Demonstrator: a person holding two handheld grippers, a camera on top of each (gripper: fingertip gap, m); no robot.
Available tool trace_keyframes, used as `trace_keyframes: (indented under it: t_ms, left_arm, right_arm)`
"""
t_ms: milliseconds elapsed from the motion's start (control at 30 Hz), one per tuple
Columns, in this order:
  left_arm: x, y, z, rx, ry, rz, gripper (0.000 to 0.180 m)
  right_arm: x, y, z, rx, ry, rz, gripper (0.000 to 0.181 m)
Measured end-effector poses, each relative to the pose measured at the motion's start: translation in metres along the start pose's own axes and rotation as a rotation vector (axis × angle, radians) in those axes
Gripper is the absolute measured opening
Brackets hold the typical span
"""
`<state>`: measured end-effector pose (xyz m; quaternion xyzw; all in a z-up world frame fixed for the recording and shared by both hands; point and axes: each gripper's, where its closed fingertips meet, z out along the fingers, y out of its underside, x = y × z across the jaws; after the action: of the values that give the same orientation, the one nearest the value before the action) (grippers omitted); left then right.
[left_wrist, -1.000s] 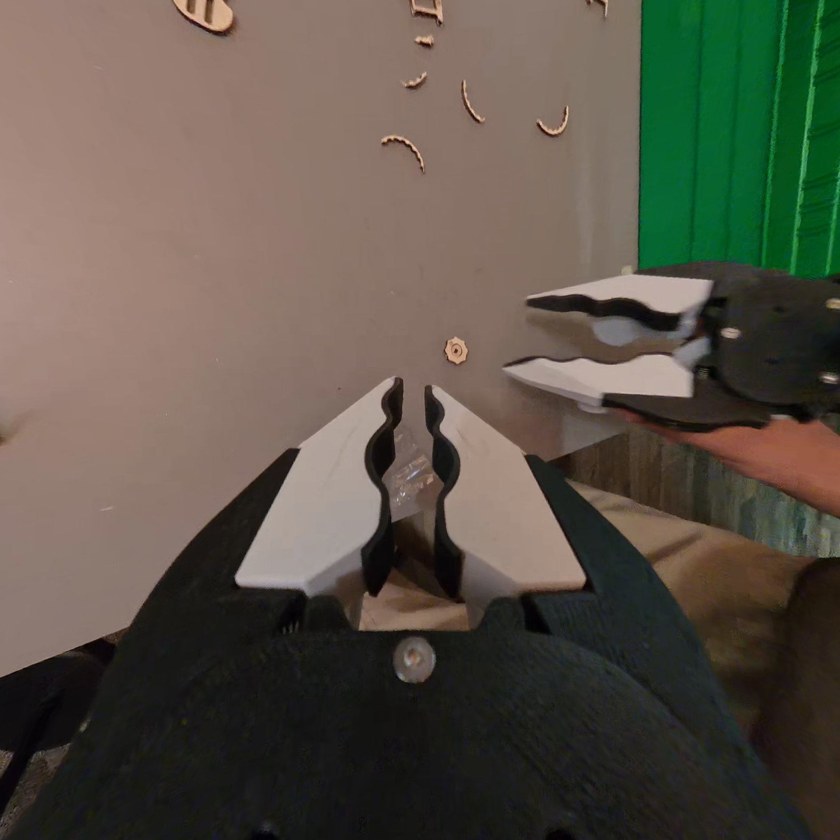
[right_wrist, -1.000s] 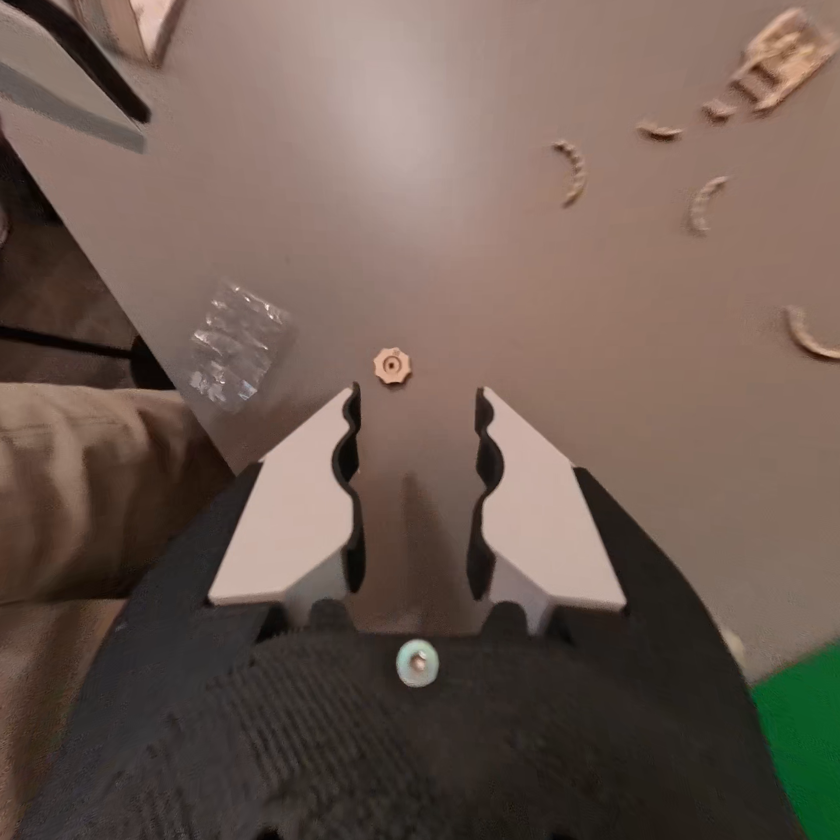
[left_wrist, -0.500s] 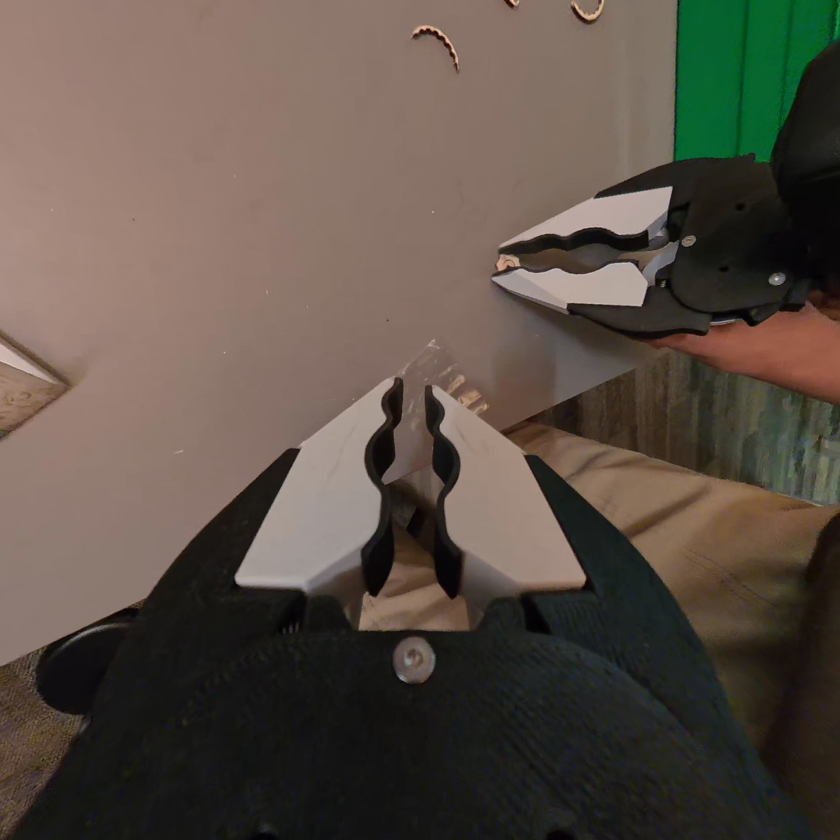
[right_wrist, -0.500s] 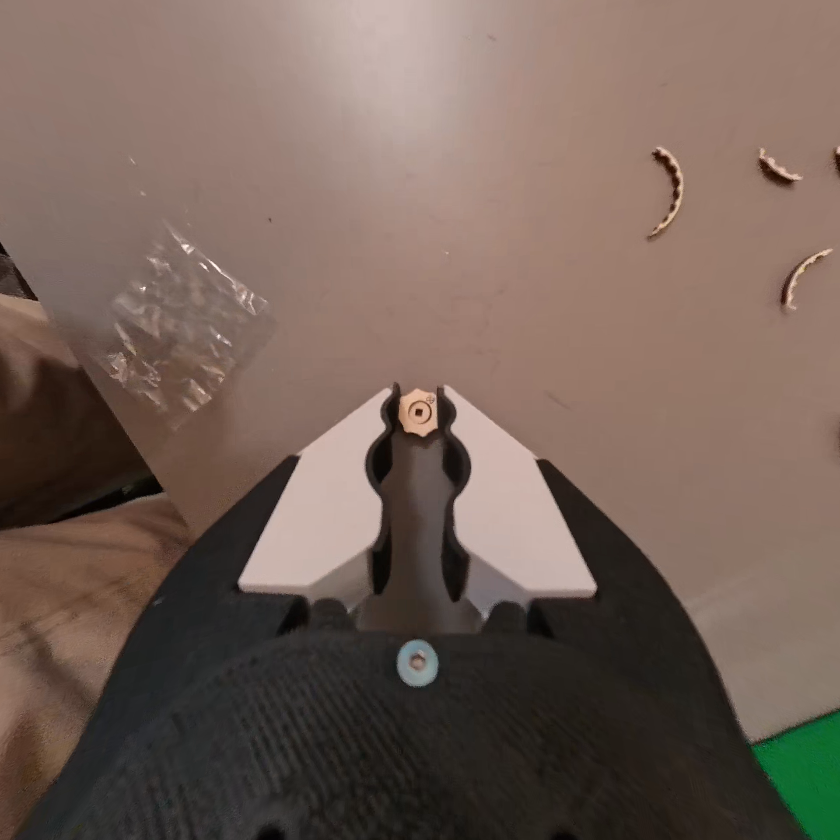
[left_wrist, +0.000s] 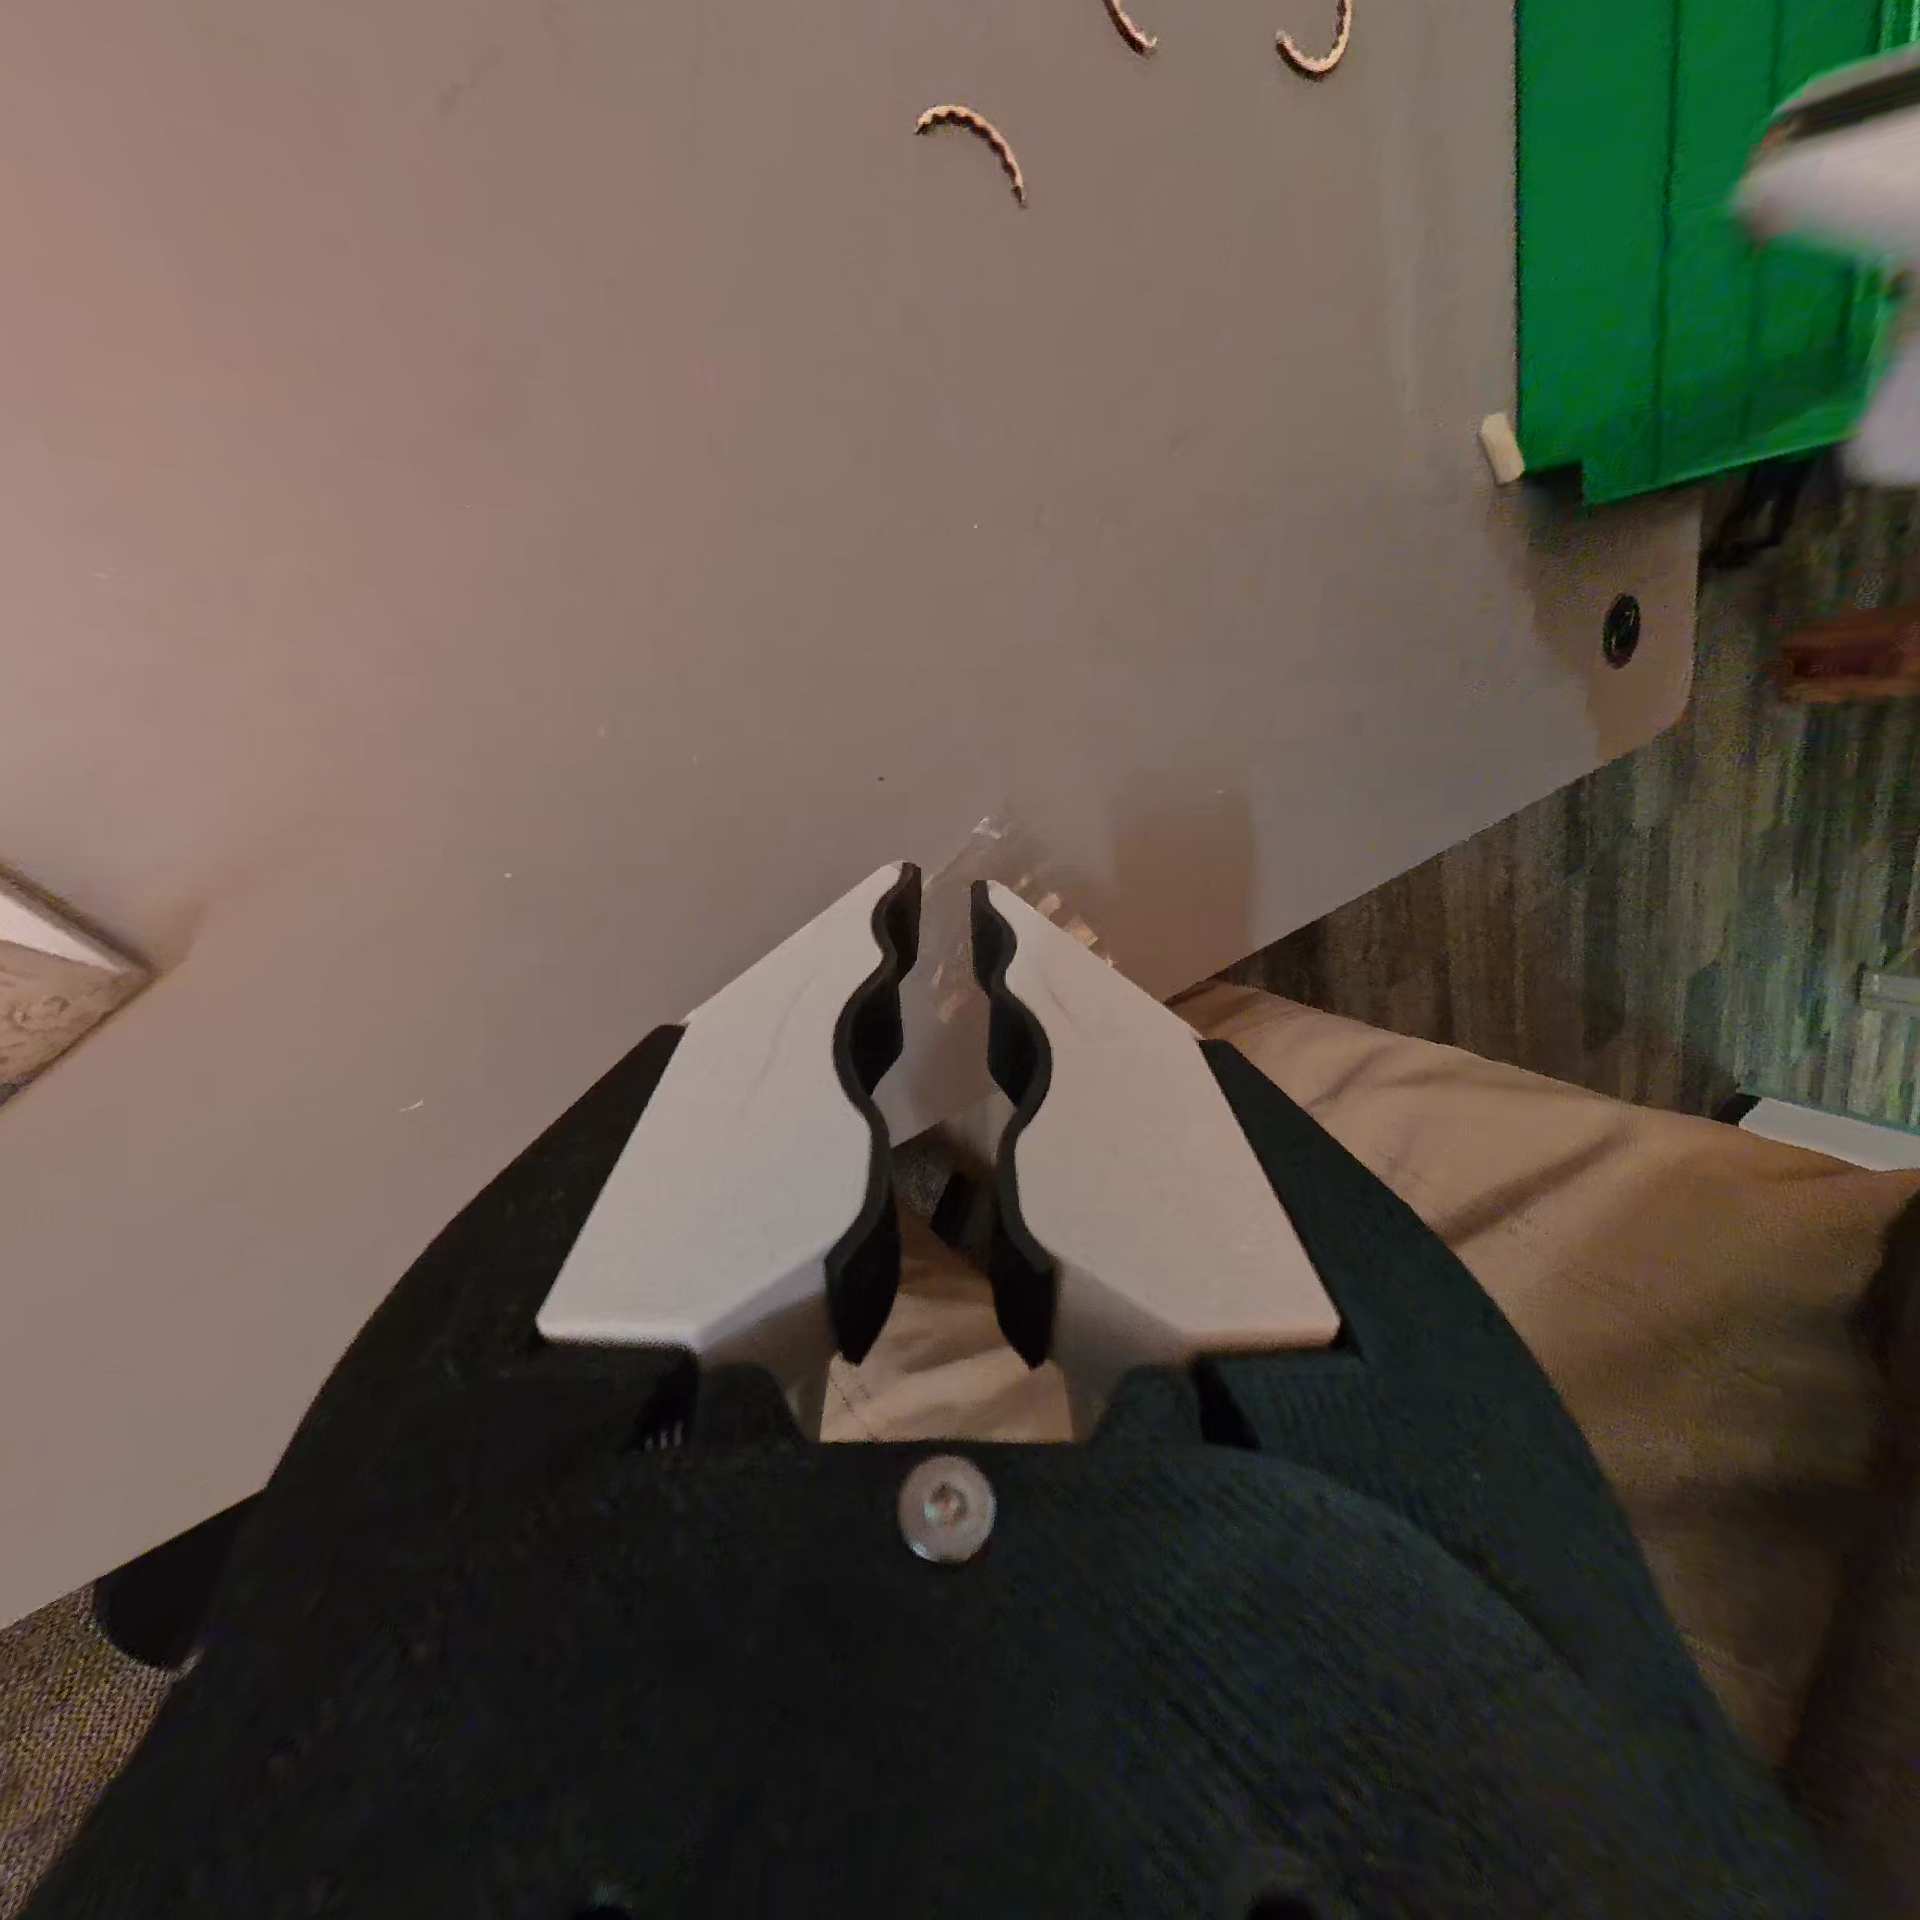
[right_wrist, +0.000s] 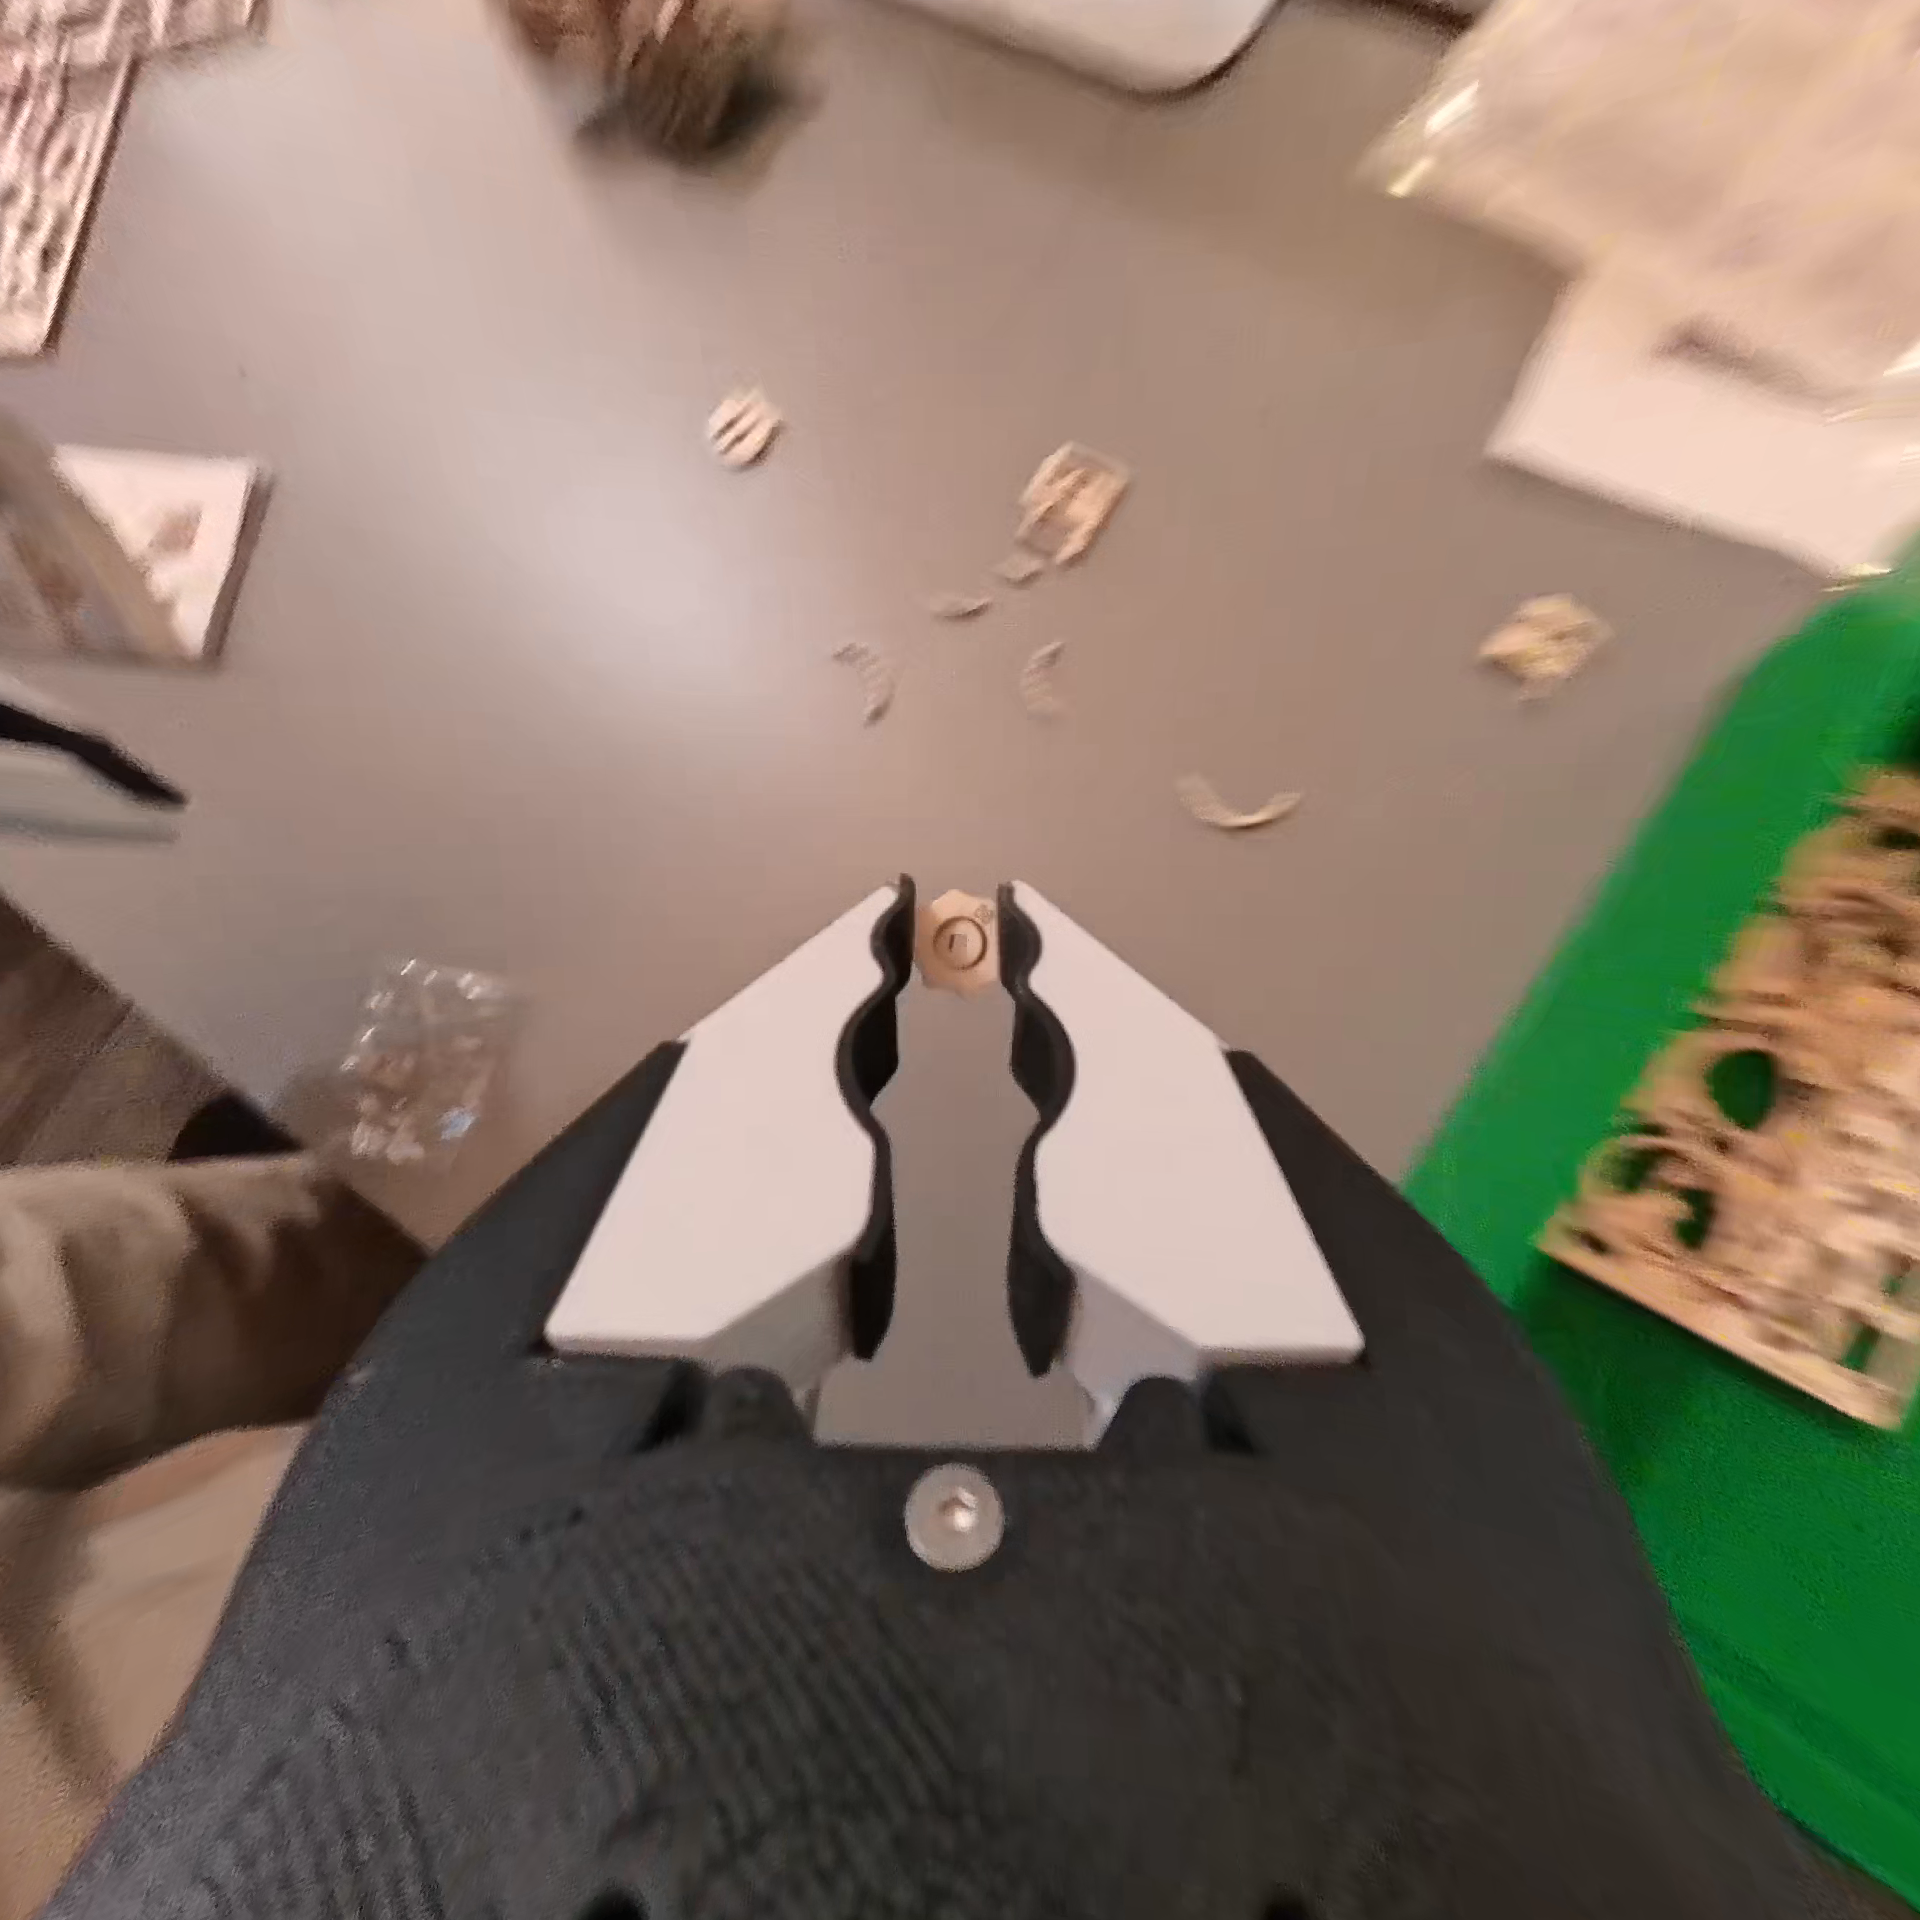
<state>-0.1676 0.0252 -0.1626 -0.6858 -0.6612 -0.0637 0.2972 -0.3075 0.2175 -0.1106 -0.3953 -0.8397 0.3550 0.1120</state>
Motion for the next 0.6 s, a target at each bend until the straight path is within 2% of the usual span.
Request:
trace_keyframes:
  t_ms: [100,200,400,467,600]
  left_arm:
    - [0.008,-0.002,0.007,-0.004,0.002,0.013,0.004]
    - [0.018,-0.004,0.015,-0.005,0.004,0.021,0.004]
    - [0.030,-0.008,0.022,0.004,-0.012,0.006,0.004]
    - [0.031,-0.008,0.021,0.010,-0.019,-0.006,0.004]
    - [0.028,-0.007,0.018,0.017,-0.038,-0.013,0.004]
  right_arm:
    - [0.074,-0.024,-0.043,0.085,0.153,0.100,0.014]
    - [0.146,0.003,-0.057,0.026,0.255,0.207,0.014]
    - [0.191,0.069,-0.032,-0.135,0.250,0.241,0.015]
    - [0.188,0.070,-0.028,-0.136,0.228,0.249,0.031]
    - [0.181,0.052,-0.048,-0.042,0.226,0.280,0.034]
